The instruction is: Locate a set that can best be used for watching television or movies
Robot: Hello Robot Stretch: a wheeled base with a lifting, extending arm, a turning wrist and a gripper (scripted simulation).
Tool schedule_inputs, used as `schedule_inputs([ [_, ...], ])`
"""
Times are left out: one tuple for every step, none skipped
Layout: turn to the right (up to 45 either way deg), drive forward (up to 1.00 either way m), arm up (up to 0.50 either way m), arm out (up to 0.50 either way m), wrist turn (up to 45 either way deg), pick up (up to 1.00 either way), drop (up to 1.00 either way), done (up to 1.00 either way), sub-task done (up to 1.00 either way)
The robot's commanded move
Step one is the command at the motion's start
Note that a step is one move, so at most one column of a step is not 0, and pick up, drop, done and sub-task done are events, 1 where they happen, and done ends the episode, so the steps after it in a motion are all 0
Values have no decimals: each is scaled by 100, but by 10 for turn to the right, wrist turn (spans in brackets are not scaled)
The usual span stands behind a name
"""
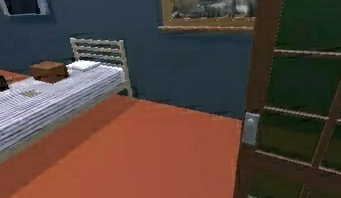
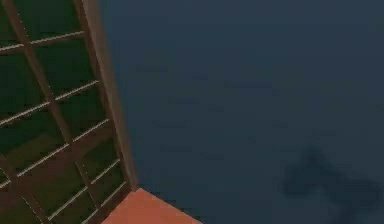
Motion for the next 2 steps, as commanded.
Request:
schedule_inputs([
  [-450,0,0,0,0,0,0,0,0],
  [-210,0,0,0,0,0,0,0,0],
])
